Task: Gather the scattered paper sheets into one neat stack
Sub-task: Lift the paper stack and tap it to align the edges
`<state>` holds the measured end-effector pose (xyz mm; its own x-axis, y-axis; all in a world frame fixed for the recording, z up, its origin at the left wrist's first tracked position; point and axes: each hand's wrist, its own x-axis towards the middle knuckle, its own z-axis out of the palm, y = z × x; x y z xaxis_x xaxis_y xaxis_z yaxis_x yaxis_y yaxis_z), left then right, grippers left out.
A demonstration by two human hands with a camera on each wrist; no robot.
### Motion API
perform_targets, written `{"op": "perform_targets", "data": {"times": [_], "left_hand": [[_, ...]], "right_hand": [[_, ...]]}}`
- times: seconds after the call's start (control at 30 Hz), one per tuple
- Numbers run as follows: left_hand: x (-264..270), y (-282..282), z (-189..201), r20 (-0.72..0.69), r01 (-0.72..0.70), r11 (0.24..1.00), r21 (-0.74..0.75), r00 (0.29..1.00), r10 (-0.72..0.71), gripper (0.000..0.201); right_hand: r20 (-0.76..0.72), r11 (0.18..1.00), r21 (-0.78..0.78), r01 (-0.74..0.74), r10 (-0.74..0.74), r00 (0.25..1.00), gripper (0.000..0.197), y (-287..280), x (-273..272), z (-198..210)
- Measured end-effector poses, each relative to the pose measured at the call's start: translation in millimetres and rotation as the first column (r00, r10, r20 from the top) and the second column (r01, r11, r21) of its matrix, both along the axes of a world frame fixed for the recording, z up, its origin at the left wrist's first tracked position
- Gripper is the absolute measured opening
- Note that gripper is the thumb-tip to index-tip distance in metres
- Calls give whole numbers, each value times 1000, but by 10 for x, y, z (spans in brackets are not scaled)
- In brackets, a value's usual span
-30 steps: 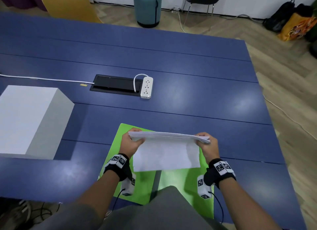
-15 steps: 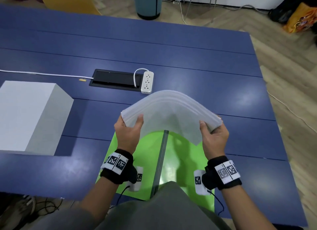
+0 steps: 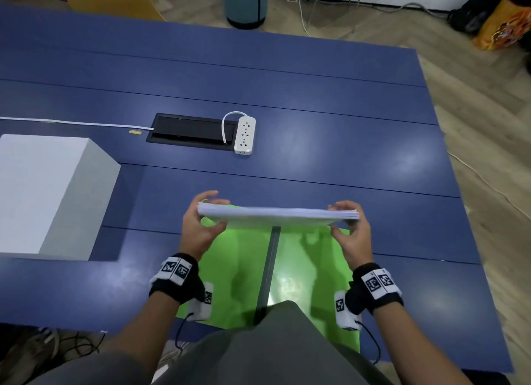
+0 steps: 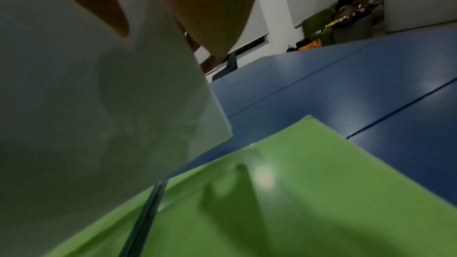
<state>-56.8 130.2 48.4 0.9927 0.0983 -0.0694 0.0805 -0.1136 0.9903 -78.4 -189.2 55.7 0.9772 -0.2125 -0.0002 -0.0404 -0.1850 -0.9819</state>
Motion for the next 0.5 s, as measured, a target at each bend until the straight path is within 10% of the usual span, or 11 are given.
{"op": "perform_targets", "data": {"times": [0.1, 0.23, 0.5], "left_hand": [[63, -69, 28, 47, 142, 983, 118, 988, -148, 42], [106, -251, 12, 1, -93, 993, 72, 996, 93, 18], [247, -570, 777, 286, -346, 932, -105, 888, 362, 31]], "right_hand": [[-35, 999, -40, 11, -12, 999, 26, 13, 100, -29], [-51, 998, -52, 34, -37, 998, 17, 123, 215, 47], [260, 974, 33, 224, -224, 939, 40, 298, 393, 781]]}}
